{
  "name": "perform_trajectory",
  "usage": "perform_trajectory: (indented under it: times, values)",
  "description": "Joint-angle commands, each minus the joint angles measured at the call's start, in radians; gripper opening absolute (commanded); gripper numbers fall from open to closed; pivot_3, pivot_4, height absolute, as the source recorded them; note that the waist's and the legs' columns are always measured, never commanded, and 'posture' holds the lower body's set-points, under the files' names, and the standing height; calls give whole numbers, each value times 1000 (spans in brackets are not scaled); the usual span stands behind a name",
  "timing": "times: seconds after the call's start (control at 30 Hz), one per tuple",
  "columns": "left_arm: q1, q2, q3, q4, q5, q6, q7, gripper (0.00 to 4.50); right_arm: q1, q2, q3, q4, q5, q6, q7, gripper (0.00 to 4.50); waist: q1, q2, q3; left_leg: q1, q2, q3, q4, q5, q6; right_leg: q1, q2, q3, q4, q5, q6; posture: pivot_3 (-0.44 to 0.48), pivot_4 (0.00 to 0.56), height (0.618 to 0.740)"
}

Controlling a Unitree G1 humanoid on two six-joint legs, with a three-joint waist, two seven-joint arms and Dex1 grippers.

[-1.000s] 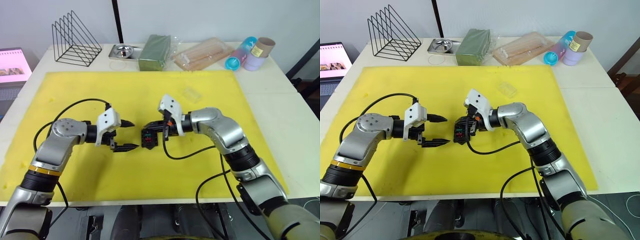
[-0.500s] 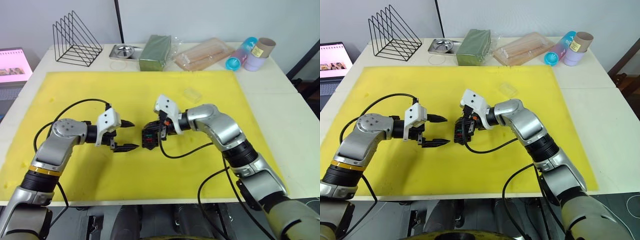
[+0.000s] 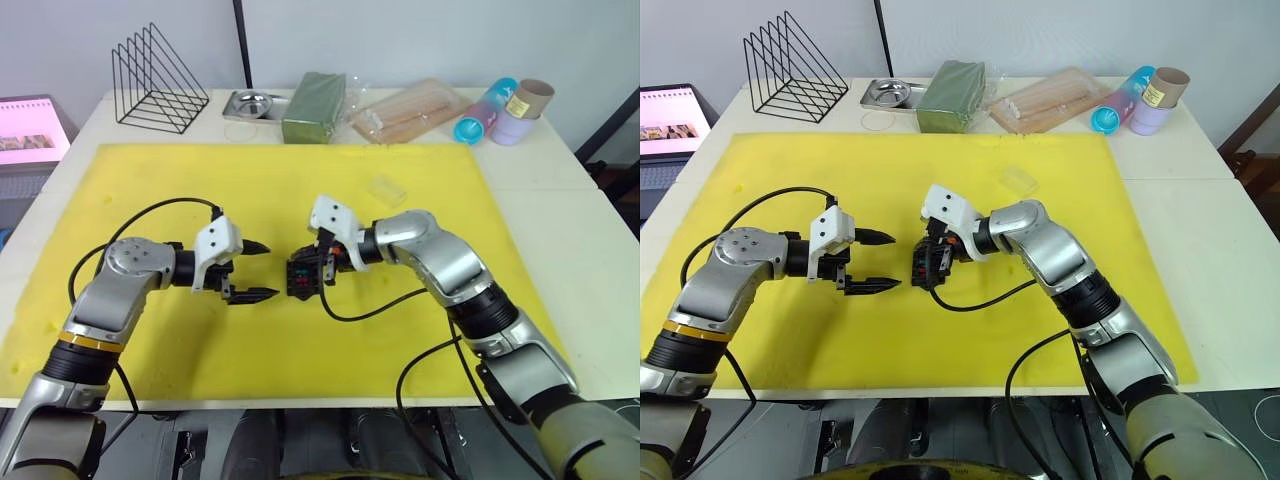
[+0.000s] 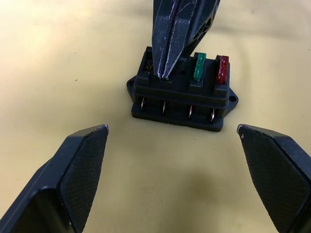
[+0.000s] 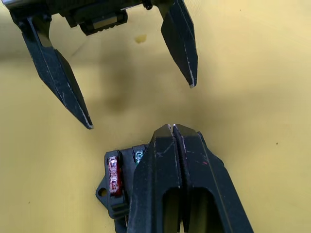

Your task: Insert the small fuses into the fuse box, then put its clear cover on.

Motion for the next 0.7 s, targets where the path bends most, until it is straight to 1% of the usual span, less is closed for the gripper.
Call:
perform_trajectory:
  times: [0.03, 0.23, 0.33, 0.4, 0.57, 0.7]
  values:
    - [-15, 7, 31, -29, -20, -1, -2, 4500, 13, 10, -46, 8, 32, 30, -9, 10, -1, 0, 0, 0, 0, 0, 0, 0, 0, 0, 0, 0, 0, 0, 0, 0, 150, 740]
    - [-29, 13, 37, -28, -30, 12, -9, 4500, -11, -16, -147, -107, 111, 91, -11, 10, -2, 0, 0, -1, 0, 0, 0, 0, 0, -1, 0, 0, 0, 0, 0, 0, 150, 740]
    - [-35, 20, 42, -32, -39, 26, -11, 4500, -6, -40, -225, -174, 159, 131, -31, 10, -3, 0, 1, -2, 0, 0, 0, 0, 0, -2, 0, 0, 0, 0, 0, 0, 150, 740]
    - [-33, 27, 43, -36, -44, 34, -14, 4500, 10, -68, -249, -212, 174, 151, -39, 10, -4, 0, 1, -2, 0, 0, 0, 0, 0, -2, 0, 0, 0, 0, 0, 0, 150, 740]
    - [-29, 57, 52, -53, -54, 84, -21, 4500, 138, -193, -299, -348, 154, 69, -51, 10, -1, 0, 1, -2, 0, 0, 0, 0, 0, -2, 0, 0, 0, 0, 0, 0, 150, 740]
    - [-24, 96, 57, -74, -73, 144, -37, 4500, 242, -325, -339, -420, 177, 51, 1, 10, -4, 0, 1, -2, 0, 0, 0, 0, 0, -2, 0, 0, 0, 0, 0, 0, 150, 740]
